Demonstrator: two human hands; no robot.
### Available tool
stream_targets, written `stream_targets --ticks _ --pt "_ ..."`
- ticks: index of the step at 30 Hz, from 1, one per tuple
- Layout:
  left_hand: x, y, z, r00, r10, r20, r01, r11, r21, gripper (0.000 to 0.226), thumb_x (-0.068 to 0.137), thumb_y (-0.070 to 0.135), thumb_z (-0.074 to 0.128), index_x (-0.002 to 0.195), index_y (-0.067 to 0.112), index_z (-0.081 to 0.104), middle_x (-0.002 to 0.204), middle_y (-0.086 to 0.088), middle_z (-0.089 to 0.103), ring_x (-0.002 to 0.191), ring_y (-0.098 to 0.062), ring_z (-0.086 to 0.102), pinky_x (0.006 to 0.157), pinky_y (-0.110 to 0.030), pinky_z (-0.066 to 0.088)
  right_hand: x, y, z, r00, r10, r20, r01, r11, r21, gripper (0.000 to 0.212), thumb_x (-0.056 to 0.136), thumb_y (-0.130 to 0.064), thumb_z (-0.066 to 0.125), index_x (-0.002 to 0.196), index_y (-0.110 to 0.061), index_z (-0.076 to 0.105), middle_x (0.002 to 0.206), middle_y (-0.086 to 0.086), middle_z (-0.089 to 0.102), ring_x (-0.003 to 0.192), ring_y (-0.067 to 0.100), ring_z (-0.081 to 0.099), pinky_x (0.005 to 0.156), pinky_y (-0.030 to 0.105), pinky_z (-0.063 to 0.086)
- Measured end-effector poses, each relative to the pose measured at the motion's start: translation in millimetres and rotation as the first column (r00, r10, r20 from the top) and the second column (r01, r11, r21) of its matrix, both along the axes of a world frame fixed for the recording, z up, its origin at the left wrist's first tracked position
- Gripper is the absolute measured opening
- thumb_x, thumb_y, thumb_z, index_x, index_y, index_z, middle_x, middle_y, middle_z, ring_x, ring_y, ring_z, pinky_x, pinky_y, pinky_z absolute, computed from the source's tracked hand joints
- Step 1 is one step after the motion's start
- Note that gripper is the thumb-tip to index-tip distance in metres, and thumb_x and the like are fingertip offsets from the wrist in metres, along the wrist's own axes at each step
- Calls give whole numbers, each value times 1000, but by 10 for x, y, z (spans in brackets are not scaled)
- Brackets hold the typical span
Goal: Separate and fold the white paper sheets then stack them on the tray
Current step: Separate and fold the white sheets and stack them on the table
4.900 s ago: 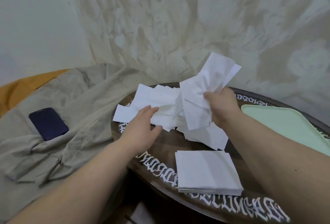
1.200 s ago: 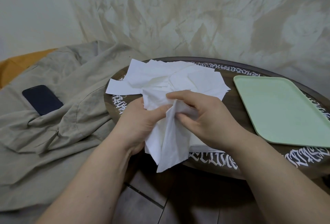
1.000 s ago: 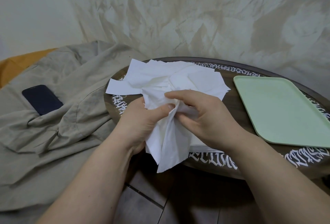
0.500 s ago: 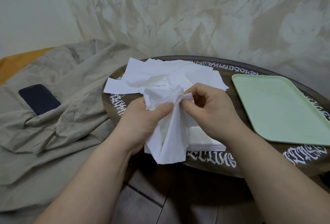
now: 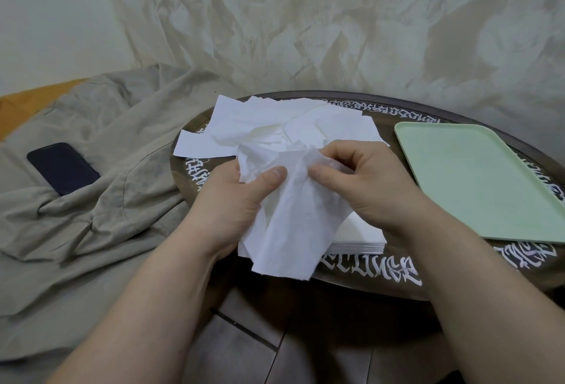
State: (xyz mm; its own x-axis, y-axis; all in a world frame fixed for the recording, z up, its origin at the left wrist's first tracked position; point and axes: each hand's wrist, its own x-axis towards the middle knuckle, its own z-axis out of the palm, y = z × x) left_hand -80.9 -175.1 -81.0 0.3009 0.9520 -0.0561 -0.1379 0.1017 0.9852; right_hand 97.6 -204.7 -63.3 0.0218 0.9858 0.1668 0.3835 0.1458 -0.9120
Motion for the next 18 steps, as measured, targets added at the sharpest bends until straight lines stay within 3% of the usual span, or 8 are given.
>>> stream_targets --ticks 4,7,11,15,18 --pt "-81 33 -3 989 6 -145 4 997 74 13 86 13 72 98 11 71 96 -5 77 92 -23 73 82 -39 58 80 -77 89 968 162 191 -150 986 -80 11 88 -15 67 78 -17 72 78 1 70 74 9 62 72 25 48" --pt "-64 5 -4 976 -39 -214 60 994 93 17 82 19 74 98 14 72 96 -2 77 91 -20 74 82 -37 57 47 -63 35 948 128 291 -119 992 -48 15 91 -20 63 80 -13 71 78 3 69 73 15 60 70 29 46" --pt "-23 -35 0 979 -24 -204 45 994 98 12 91 9 65 99 14 72 95 -1 77 91 -19 73 83 -36 57 18 -32 15 986 11 165 -13 1000 13 11 87 -18 69 75 -18 71 74 -7 69 66 -2 55 62 13 42" --pt "-8 -51 -5 982 -30 -185 47 995 89 12 92 8 64 99 13 73 97 -4 77 94 -22 73 85 -39 57 -4 -20 -38 996 10 91 -10 1000 -2 10 83 -16 73 74 -14 69 77 0 71 70 6 61 69 26 49" --pt "-6 -54 -12 985 -41 -167 57 994 93 13 92 8 63 99 13 73 97 -4 77 93 -21 73 84 -37 58 -5 -16 -43 997 0 79 0 1000 4 10 82 -16 74 74 -14 70 77 2 71 69 8 61 68 28 48"
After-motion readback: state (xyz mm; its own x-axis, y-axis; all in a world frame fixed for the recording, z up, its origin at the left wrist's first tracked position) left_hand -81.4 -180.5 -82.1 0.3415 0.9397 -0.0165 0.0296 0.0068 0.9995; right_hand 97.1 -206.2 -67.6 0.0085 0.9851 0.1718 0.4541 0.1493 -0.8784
